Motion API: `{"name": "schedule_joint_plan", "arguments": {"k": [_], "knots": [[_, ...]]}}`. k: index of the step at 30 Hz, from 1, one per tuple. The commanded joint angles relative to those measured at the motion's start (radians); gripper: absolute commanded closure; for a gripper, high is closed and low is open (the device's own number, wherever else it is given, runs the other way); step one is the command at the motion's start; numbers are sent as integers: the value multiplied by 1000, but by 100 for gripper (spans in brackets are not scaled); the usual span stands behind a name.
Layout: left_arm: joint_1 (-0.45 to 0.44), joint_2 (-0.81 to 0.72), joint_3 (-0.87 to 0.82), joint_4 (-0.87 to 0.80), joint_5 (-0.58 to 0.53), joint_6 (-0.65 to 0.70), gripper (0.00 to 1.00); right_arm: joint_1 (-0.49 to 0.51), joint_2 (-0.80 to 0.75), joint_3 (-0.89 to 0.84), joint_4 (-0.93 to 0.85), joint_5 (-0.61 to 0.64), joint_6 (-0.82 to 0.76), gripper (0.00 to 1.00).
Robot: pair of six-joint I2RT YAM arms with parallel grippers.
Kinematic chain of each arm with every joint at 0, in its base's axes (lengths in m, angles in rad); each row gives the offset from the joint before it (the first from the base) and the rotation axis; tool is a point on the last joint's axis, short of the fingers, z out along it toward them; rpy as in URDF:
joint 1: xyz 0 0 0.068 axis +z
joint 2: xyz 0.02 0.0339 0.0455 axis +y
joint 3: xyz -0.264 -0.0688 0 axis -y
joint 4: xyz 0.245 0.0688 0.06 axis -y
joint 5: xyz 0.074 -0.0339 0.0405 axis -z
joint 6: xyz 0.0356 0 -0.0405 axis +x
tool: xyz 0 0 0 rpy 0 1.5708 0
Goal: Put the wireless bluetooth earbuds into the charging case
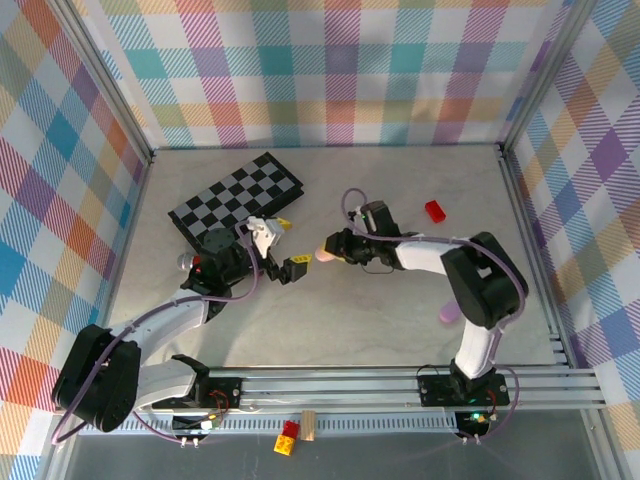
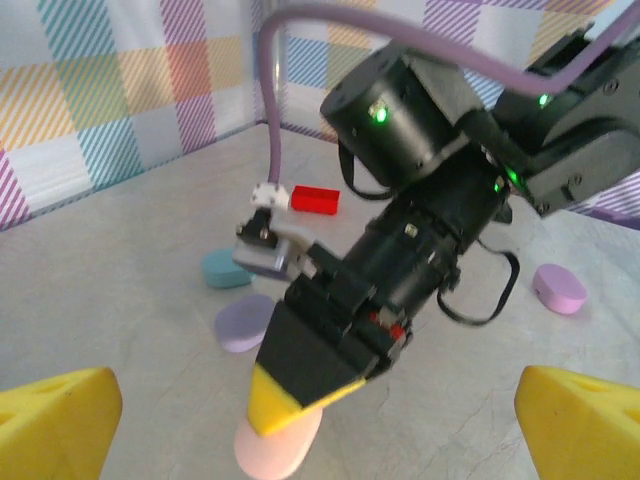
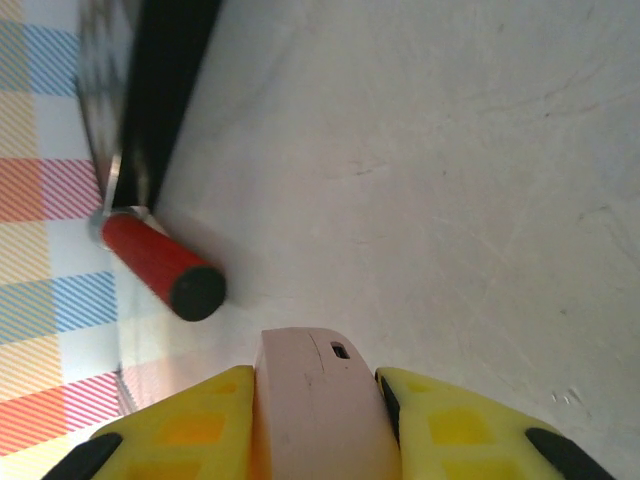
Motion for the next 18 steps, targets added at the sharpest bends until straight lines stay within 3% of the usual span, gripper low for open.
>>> {"name": "schedule_joint_plan", "arguments": {"k": [1,4,6,11,18], "knots": [[10,-21,-9,51,-4,-28,0,33,71,67,62,22,-6,100],[12,-28,-11,47,-9,-31,0,53,125,103,63,27,-1,98],[12,-32,-10,33,-15,-27,0,58,137,118,37,43,-17,90],[6,-27,0,13,-22,-23,0,55,66,127,-91,141,-111,50],[-76,12,24,4,-85,-7,0,19,-175,36,-289,354,-204,17]]}}
